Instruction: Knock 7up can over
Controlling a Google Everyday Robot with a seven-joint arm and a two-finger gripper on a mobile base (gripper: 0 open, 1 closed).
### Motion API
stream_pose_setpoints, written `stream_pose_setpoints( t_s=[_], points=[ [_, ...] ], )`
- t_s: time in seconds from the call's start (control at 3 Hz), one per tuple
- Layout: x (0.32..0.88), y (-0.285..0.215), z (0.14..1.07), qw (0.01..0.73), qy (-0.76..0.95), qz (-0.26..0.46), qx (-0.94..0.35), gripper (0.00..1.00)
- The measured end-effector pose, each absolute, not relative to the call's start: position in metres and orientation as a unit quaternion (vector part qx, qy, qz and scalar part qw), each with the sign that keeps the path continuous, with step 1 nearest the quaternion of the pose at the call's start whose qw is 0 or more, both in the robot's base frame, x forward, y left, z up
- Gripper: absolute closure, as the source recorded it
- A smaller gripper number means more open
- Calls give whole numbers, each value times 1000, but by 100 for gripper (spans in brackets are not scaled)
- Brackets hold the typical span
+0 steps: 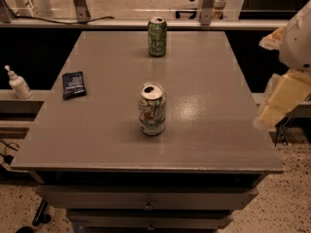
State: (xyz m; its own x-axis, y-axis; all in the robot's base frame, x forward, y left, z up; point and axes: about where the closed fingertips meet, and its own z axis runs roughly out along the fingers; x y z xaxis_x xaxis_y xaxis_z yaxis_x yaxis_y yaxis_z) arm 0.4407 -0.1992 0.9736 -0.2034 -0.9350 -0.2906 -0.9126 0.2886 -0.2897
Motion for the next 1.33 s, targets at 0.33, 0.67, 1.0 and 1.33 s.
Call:
stream_pose_setpoints(
  t_s=[0.33,0.67,1.0,1.33],
  points=[
    [443,-162,947,265,765,26,-586,0],
    [454,-113,923,326,749,90,-569,0],
    [470,-63,905,380,734,156,-541,0],
    [484,-28,890,414,725,202,-513,0]
  ],
)
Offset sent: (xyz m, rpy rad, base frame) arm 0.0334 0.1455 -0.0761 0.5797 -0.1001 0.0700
